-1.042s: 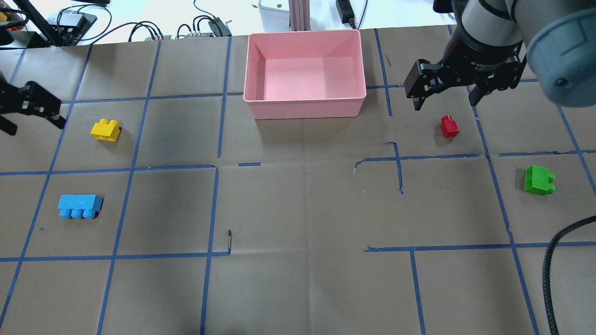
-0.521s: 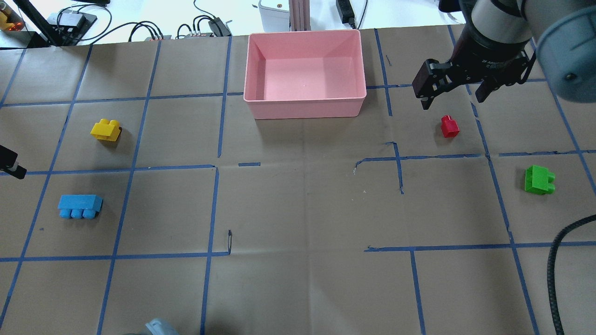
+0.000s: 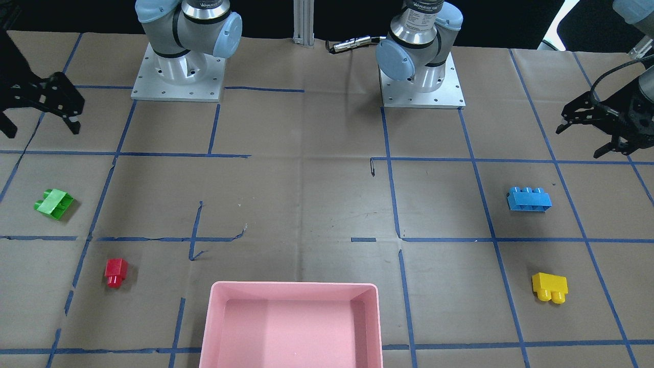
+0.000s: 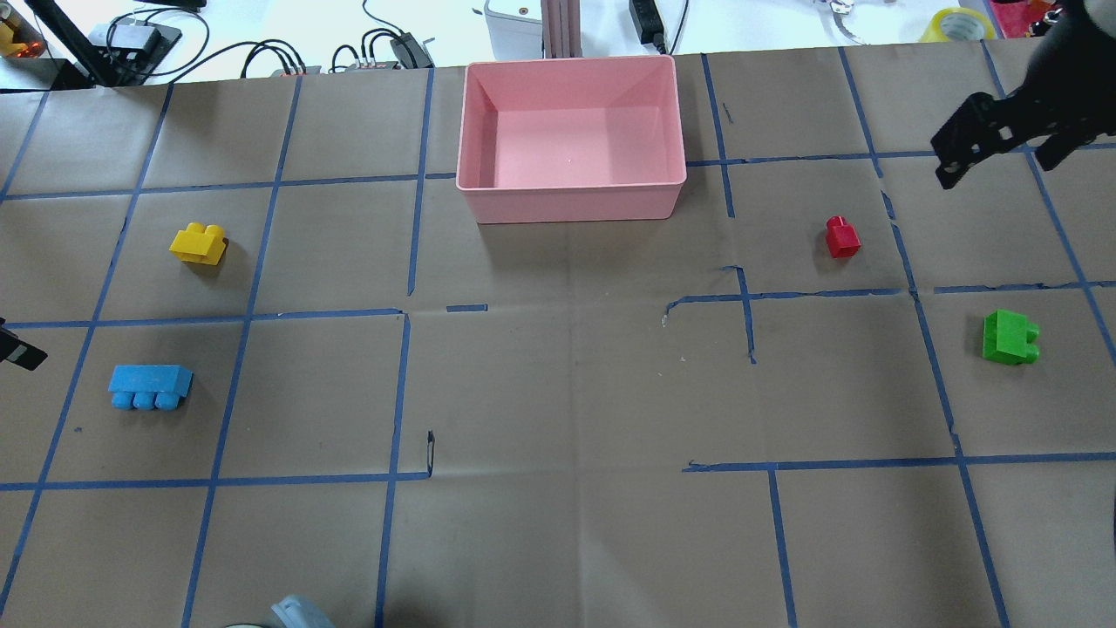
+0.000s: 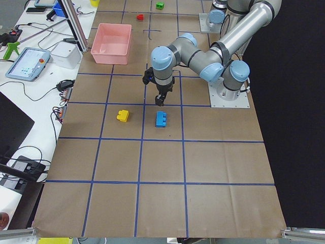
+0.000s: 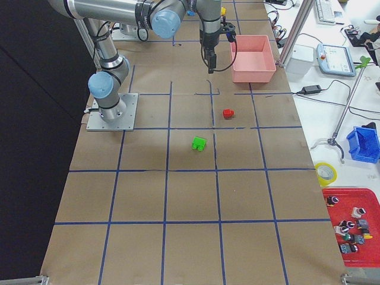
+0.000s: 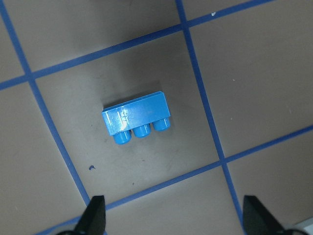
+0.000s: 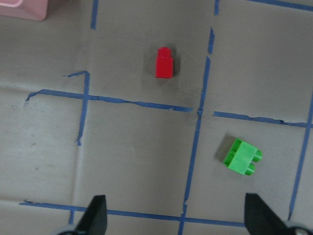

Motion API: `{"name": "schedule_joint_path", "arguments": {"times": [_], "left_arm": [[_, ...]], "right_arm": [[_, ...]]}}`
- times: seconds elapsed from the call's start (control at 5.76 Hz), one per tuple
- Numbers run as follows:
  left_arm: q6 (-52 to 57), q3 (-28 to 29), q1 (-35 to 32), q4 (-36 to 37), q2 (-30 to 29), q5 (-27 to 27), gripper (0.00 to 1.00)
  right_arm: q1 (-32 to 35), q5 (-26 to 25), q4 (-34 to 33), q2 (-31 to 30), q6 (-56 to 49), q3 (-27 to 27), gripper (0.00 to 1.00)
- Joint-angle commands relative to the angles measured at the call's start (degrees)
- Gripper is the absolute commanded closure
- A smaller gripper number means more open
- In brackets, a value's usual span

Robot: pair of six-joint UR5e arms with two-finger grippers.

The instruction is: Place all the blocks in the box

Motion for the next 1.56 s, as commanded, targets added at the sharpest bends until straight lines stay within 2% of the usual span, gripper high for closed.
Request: {"name": "schedule_joint_path", "arguments": {"times": [0.0,0.17,0.35,0.52,0.87,1.39], "left_arm": [[29.26,-1.54,-0.15,3.18,-0.2,-0.13,0.0],[38.27,-3.55,-0.15,9.81,-0.2,-0.4,0.0],[45.33,-6.7,-0.24,14.06,-0.11,-0.66,0.0],[46.88,-10.21,-0.5,17.41,0.06,-0.75,0.0],[46.98,-14.37,-1.82,21.02,-1.51,-0.84,0.0],[48.72,-14.73,-2.0,34.1,-13.44,-0.93,0.0]], "right_arm": [[-6.53,-0.02,-2.39,4.28,-2.96,1.24,0.01],[-7.33,-0.02,-8.93,7.71,-3.05,2.64,0.01],[-8.9,-0.02,-11.44,11.32,-2.96,5.26,0.01],[-10.66,0.16,-17.81,13.87,-2.96,7.9,0.02],[-13.72,0.6,-25.32,14.43,-2.18,14.31,0.01],[-17.79,0.95,-31.05,16.61,-1.65,19.96,0.02]]}}
